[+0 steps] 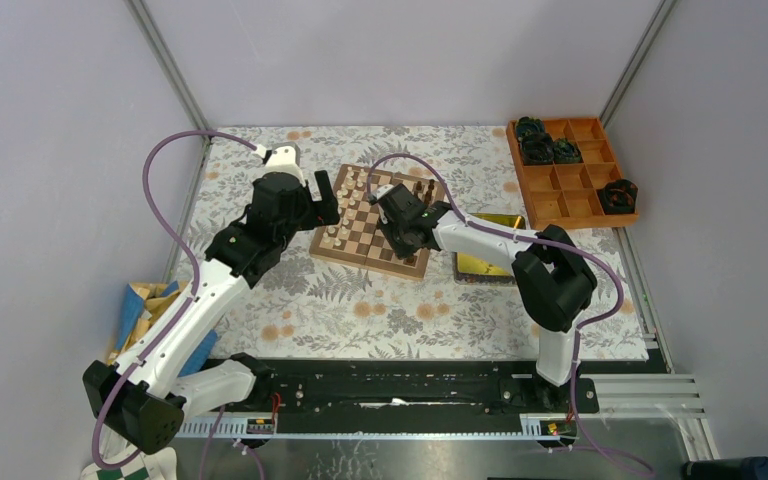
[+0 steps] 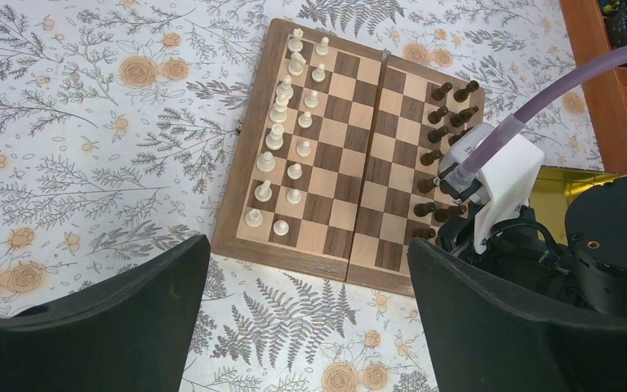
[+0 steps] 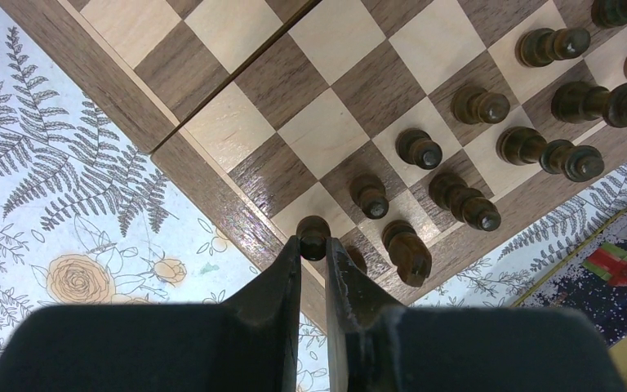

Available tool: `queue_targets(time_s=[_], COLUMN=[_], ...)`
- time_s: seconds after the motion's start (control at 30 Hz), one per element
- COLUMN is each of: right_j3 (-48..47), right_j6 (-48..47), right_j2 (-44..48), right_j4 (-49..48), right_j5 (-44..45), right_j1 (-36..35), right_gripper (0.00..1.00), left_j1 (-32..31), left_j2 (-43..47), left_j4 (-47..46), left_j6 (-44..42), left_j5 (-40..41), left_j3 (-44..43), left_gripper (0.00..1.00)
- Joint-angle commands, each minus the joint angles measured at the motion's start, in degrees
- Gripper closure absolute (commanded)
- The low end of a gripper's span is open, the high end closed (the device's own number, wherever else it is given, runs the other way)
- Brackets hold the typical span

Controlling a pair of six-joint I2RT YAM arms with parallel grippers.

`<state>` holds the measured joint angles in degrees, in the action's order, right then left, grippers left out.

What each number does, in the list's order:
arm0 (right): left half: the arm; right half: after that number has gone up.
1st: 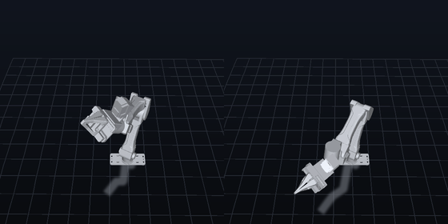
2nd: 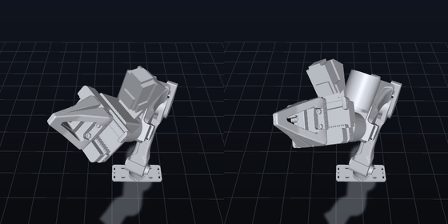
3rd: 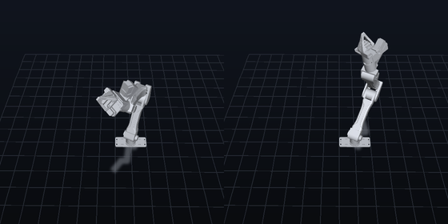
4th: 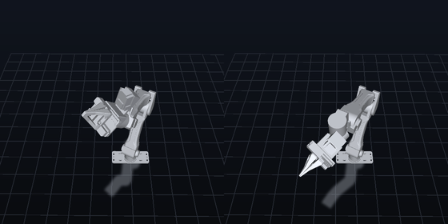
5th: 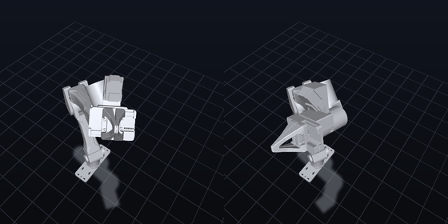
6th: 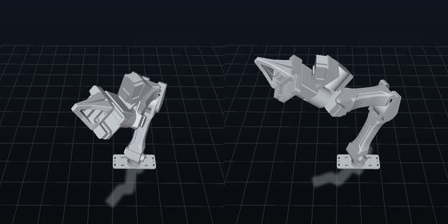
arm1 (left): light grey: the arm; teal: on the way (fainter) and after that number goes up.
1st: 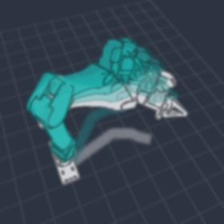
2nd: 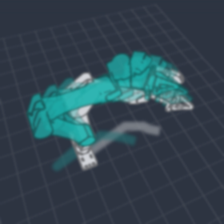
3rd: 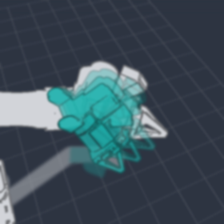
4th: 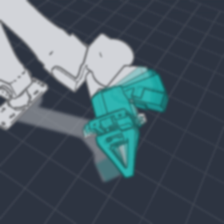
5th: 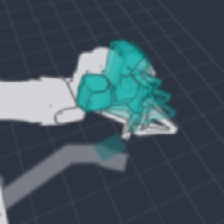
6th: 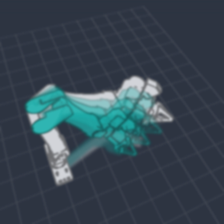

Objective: Set up the chess pieces on the board
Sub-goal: Place the chess piece on the chessboard.

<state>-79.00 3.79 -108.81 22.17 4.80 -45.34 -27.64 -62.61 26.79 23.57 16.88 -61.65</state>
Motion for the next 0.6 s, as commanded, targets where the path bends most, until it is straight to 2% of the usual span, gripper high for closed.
queue_targets(time_s=[0.0,0.2,0.57], right_j3=[-2.55,-2.06,-0.63], right_j6=[-0.80,-0.81,-0.79], right_j2=[-0.78,-1.05,-1.06], right_j4=[-1.45,-1.83,-2.62], right_j5=[-1.58,-1.61,-1.77], right_j1=[-0.51,-0.46,-0.52], right_gripper=[0.97,0.95,0.83], left_j1=[0.48,0.57,0.66], left_j2=[0.14,0.16,0.12], left_j4=[-1.24,-1.31,-1.53], left_j6=[0.07,0.07,0.16], left_j5=[-0.41,-0.40,-0.76], left_j3=[0.39,0.58,0.87], left_gripper=[0.01,0.01,0.01])
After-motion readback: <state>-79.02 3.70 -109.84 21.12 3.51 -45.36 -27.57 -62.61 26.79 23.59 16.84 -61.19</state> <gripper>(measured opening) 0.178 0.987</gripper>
